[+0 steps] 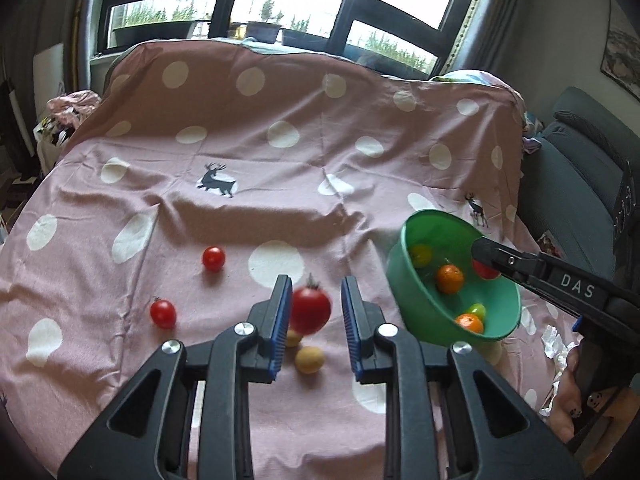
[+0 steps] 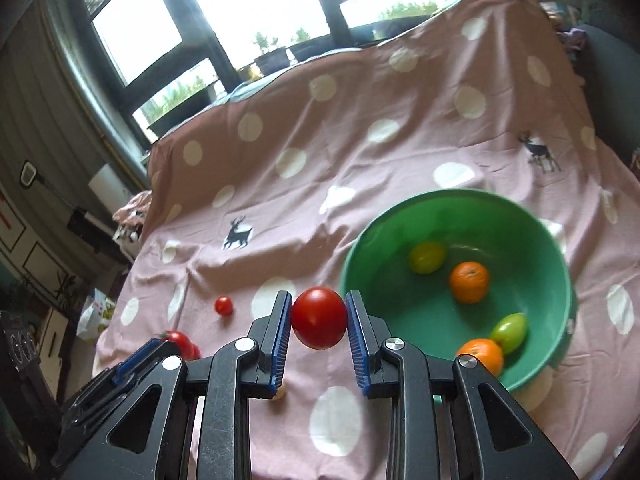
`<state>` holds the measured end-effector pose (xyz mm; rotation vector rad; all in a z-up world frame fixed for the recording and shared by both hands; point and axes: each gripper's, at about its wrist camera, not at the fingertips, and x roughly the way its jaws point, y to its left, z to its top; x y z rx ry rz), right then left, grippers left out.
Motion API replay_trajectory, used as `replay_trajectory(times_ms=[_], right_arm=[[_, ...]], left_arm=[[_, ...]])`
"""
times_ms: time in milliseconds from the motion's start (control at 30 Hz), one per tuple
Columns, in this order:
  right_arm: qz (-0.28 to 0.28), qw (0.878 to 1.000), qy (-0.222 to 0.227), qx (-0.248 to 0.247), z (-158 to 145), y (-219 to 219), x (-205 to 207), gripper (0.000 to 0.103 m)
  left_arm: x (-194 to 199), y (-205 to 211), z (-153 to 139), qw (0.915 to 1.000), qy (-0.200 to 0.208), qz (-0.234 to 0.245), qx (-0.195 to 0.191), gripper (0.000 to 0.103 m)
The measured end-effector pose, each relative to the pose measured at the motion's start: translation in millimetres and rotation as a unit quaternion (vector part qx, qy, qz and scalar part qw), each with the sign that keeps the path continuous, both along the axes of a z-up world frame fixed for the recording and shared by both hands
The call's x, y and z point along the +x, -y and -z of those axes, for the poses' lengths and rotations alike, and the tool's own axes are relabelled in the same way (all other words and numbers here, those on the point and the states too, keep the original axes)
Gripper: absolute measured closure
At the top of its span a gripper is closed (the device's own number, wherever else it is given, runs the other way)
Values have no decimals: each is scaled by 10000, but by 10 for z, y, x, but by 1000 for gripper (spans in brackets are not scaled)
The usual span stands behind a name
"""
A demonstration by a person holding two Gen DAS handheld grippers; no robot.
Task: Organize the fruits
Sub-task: 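Lift the cherry tomato with the right gripper and carry it toward the bowl, then lower the held tomato with the right gripper into the green bowl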
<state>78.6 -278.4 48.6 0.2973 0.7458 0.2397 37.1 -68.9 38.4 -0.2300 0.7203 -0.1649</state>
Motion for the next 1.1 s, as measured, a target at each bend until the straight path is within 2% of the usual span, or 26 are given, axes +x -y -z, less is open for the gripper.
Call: replay_trajectory(times_ms=[167, 367, 533, 667, 733, 867, 933, 1033, 1100], right_arm=[[377, 9989, -46, 266, 50, 366, 22, 74], [657, 9949, -335, 695, 242, 750, 103, 74], [975, 9900, -583, 834, 402, 946, 156, 74], [898, 9888, -665, 987, 463, 976, 204, 74], [873, 9888, -676, 1005, 470, 958, 233, 74], [756, 9894, -671, 1038, 470, 901, 271, 74], [698, 9896, -664, 1066, 465, 880, 277, 74], [659, 9902, -657, 1042, 459, 872, 277, 74], [684, 9898, -650, 1069, 457, 891, 279, 74]], left_arm=[[113, 475, -113, 9983, 207, 543, 1, 80], [403, 785, 94, 9958, -195, 888, 52, 80], [696, 560, 197, 9974, -509, 514, -34, 81], [1055, 230, 305, 9958, -861, -36, 307, 81], [1189, 103, 405, 9942, -1015, -215, 296, 81], [1366, 103, 669, 9889, -1482, 85, -79, 80], [1452, 128, 757, 9878, -1554, 54, 0, 80], [1562, 109, 863, 9849, -1703, -251, 170, 79], [1601, 106, 934, 9840, -1774, -166, 58, 79]])
